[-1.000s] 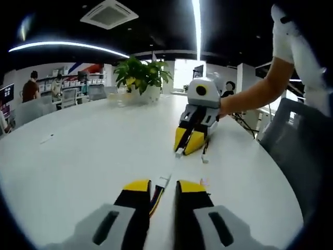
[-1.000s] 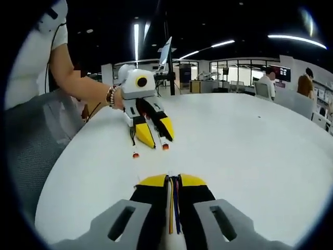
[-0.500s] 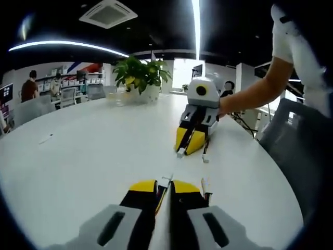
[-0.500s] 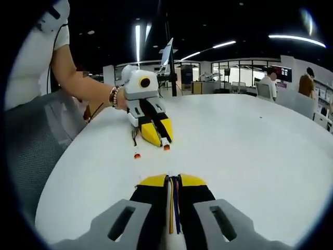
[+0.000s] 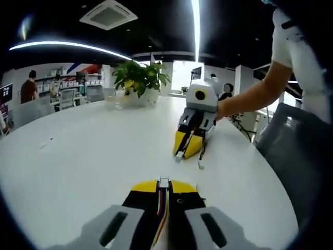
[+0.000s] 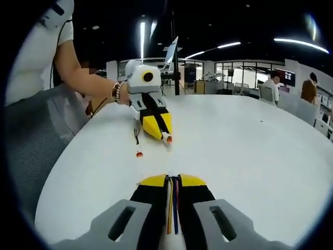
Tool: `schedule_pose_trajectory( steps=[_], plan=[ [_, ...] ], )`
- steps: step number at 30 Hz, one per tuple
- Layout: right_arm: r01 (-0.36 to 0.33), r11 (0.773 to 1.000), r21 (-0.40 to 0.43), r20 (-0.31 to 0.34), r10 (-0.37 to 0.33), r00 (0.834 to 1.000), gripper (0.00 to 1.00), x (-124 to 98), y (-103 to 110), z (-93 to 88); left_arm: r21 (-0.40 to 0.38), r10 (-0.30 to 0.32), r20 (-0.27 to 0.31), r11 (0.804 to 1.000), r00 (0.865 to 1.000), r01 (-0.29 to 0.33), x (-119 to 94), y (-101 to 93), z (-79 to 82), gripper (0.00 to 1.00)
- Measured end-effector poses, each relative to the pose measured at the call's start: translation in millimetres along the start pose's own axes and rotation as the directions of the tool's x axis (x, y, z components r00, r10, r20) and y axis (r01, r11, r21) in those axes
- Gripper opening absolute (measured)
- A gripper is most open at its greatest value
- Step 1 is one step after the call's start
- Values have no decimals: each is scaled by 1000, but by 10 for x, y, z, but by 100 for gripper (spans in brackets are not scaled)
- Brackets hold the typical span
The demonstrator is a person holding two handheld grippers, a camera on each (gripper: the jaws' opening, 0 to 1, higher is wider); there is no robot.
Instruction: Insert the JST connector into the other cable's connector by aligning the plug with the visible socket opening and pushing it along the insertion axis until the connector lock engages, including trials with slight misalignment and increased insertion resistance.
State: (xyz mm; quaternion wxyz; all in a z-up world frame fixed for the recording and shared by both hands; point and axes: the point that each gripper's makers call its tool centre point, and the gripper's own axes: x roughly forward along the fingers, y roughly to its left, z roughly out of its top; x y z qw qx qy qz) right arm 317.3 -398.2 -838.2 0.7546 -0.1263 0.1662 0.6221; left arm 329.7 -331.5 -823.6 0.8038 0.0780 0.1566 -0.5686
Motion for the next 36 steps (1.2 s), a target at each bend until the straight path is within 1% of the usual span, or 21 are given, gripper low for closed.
schedule_pose_trajectory(
  steps=[3,5,7,13,16,20,28,33,36],
  plan=[
    [-17,1000,2,12,17,1000,5,-31,51,96,30,-17,-16,999,1000,17,-23,-67,26,0],
    [-22,1000,-16,4,22,1000,5,-34,79,137,58,-30,-27,998,999,32,-32,-123,57,0],
    [-33,999,-26,0,33,999,5,-34,122,191,80,-31,-35,996,999,34,-32,-162,89,0],
    [-56,997,-55,-14,55,998,4,-16,212,306,105,-59,-46,992,997,63,-16,-294,144,0],
    [-69,995,-74,-35,67,997,4,-2,256,317,128,-68,-57,989,996,75,-7,-346,172,0],
    [-77,993,-85,-47,73,996,4,15,289,321,128,-78,-44,988,996,83,2,-368,213,0],
    [-94,991,-93,-52,90,995,4,64,329,333,132,-100,-56,986,993,107,48,-421,178,0],
    [-103,991,-91,-59,98,993,4,99,329,309,132,-113,-62,984,992,121,76,-448,164,0],
    [-116,988,-97,-74,109,991,4,121,359,286,134,-112,-67,984,991,120,81,-441,150,0]
  ],
)
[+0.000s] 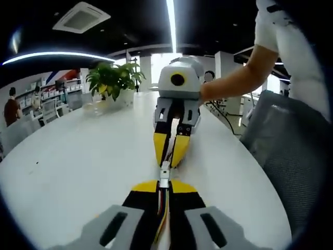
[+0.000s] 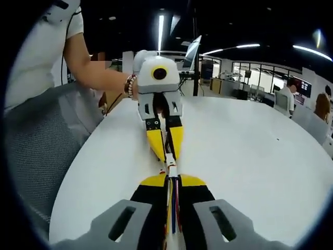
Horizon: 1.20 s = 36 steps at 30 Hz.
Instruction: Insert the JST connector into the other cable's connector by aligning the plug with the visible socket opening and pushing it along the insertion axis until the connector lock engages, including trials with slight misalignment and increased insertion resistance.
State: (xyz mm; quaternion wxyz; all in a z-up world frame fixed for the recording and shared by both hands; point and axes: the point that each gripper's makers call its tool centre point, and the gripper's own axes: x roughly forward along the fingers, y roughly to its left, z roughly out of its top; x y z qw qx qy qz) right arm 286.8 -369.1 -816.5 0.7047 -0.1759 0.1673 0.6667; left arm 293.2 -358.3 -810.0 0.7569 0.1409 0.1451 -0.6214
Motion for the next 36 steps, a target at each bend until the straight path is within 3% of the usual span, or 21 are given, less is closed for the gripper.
schedule_pose_trajectory(
  steps=[12,28,36],
  plan=[
    [-14,1000,-21,-28,14,1000,4,15,23,-21,2,-9,0,1000,1000,9,9,-22,13,0],
    [-22,1000,-6,39,23,999,4,-45,30,130,-11,-28,67,1000,997,29,-66,-18,133,0],
    [-14,1000,-3,42,14,999,4,-56,18,153,0,-24,83,1000,996,24,-47,-6,196,0]
  ],
)
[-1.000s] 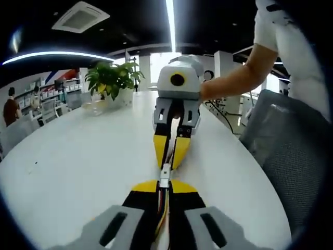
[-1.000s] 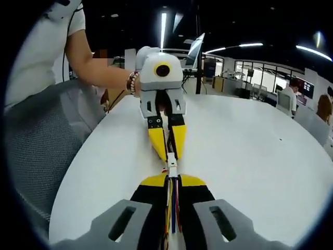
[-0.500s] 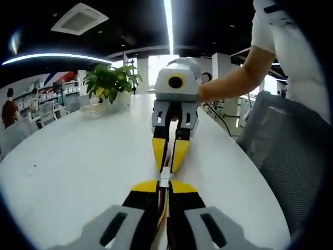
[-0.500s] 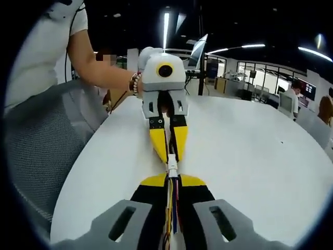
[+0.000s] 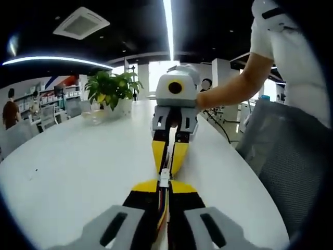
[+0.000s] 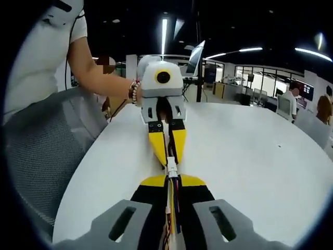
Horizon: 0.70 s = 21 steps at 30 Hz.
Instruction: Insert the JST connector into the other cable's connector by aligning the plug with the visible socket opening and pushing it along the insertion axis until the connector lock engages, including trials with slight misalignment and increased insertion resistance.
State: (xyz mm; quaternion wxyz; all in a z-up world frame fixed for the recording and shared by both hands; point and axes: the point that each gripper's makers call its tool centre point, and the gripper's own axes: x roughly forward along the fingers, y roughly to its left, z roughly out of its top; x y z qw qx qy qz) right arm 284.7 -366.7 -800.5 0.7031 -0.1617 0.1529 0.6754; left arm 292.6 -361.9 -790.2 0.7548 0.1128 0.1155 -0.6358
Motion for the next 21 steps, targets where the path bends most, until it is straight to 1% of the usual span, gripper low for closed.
schedule_pose_trajectory(
  steps=[9,16,21],
  plan=[
    [15,1000,6,3,-15,1000,4,7,-23,10,-11,5,10,1000,1000,-5,16,17,16,0],
    [38,999,-23,-2,-38,999,4,14,-107,-13,5,18,-7,1000,1000,-18,55,101,-5,0],
    [58,998,-33,-13,-58,998,4,39,-212,-78,10,18,-29,1000,999,-17,106,189,-55,0]
  ],
)
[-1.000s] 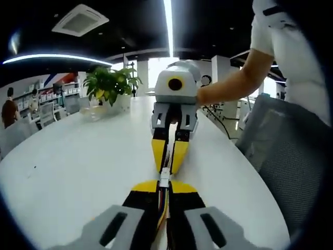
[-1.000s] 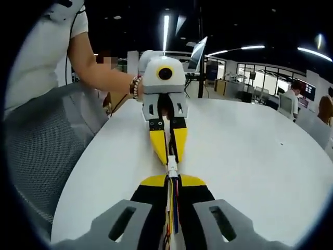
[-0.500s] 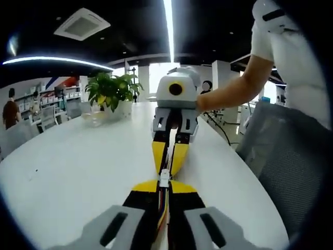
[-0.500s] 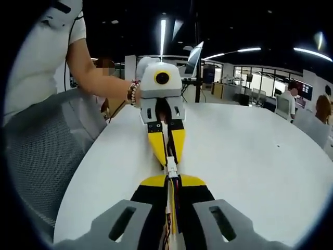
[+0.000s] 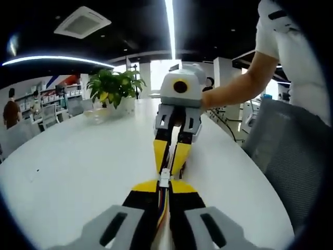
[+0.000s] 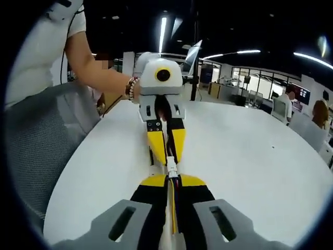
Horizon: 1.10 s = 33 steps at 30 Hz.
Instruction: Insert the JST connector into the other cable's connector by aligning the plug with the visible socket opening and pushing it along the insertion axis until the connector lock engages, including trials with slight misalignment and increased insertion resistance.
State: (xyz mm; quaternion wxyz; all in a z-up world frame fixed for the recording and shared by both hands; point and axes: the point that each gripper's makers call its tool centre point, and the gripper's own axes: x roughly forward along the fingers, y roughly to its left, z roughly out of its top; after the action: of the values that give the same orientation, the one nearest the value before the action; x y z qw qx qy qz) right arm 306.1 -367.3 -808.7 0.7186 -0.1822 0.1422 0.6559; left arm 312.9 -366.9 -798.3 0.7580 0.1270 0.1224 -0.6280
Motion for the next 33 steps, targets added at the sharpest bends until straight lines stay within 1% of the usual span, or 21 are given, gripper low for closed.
schedule_pose_trajectory(
  steps=[4,7,8,11,14,17,23,28,33],
  plan=[
    [25,1000,-2,-4,-25,1000,4,11,-96,-31,5,17,-14,1000,1000,-17,37,80,-18,0],
    [38,999,11,-6,-38,999,5,33,-169,-72,0,33,-21,999,999,-33,60,139,-52,0],
    [43,999,25,-6,-43,999,5,41,-190,-85,-4,44,-27,999,999,-44,72,170,-73,0],
    [53,998,31,-14,-53,999,5,72,-249,-138,-11,62,-39,998,997,-62,107,225,-125,0],
    [52,998,33,-26,-52,998,5,91,-277,-178,-27,66,-45,997,997,-68,126,251,-179,0],
    [55,998,41,-28,-54,998,5,110,-286,-212,-35,70,-51,997,996,-72,136,265,-213,0],
    [60,996,62,-46,-57,997,5,167,-286,-309,-28,75,-85,997,994,-78,165,275,-313,0],
    [72,995,64,-43,-69,997,5,183,-279,-344,-23,83,-105,996,991,-86,172,290,-383,0],
    [77,994,74,-52,-73,996,6,172,-267,-378,-29,82,-104,996,991,-85,182,280,-394,0]
  ],
)
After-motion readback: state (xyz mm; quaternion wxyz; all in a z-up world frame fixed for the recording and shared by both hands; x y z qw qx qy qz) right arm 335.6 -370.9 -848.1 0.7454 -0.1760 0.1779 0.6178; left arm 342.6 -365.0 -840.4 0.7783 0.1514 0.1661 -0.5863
